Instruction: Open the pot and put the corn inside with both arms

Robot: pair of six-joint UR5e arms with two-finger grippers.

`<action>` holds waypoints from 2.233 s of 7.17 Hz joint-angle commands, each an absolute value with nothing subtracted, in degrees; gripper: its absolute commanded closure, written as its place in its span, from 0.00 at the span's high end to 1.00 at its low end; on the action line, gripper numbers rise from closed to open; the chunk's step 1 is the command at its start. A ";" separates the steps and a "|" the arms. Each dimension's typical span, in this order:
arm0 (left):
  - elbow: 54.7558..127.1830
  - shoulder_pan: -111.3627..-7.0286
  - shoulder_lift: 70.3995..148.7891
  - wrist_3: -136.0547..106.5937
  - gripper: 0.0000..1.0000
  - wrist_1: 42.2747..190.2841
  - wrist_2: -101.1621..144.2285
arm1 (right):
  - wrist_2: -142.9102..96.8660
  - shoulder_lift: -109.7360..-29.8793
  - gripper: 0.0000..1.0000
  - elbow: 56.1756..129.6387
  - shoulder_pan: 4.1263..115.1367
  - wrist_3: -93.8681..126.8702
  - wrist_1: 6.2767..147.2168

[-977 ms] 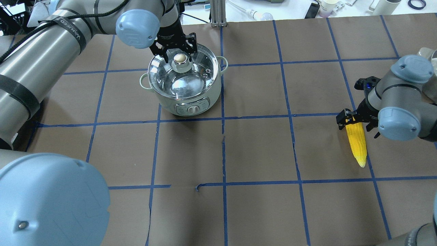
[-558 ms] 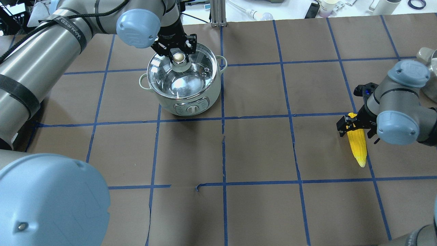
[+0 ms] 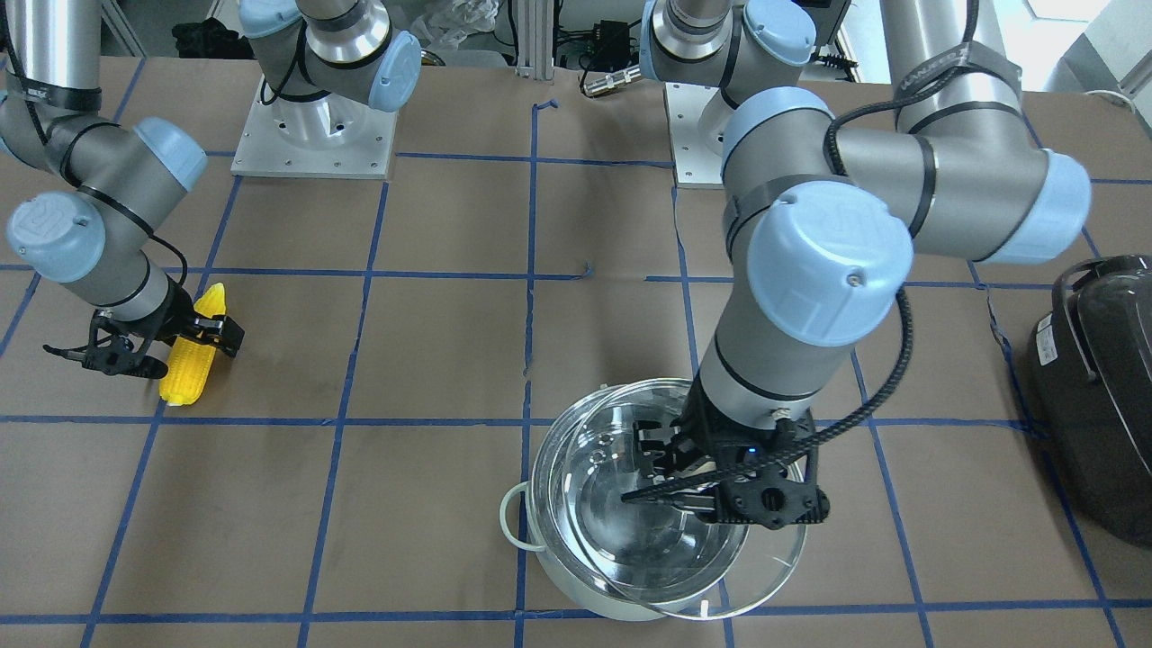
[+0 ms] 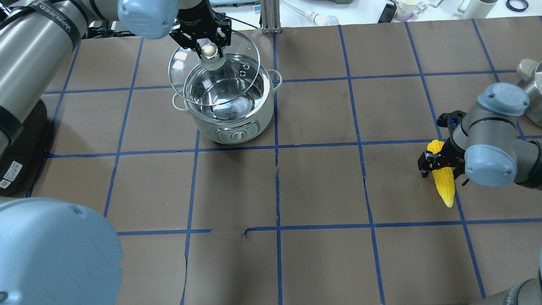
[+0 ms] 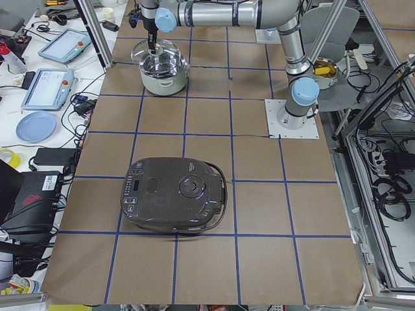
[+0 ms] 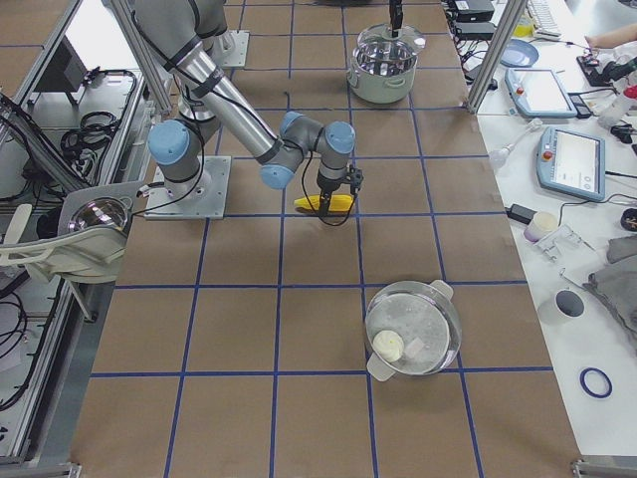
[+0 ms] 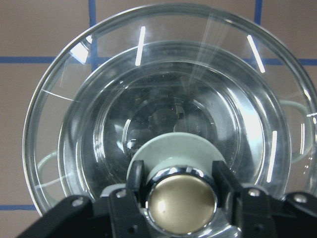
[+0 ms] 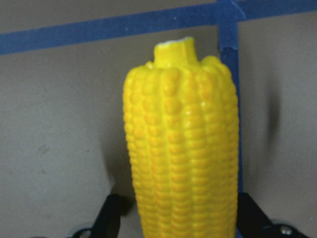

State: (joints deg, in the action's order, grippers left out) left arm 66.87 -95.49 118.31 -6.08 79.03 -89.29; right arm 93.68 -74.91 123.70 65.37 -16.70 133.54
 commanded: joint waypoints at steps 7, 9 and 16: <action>87.04 -70.96 113.29 31.34 0.00 67.06 -90.44 | 90.09 -80.13 0.24 121.91 64.50 -17.05 132.45; 99.08 -68.82 113.03 33.40 0.00 55.17 -90.09 | 86.51 -82.26 0.17 115.19 69.41 -18.28 123.37; 101.63 -69.25 110.32 33.23 1.00 53.49 -90.18 | 82.55 -63.15 0.23 72.55 104.82 15.22 106.08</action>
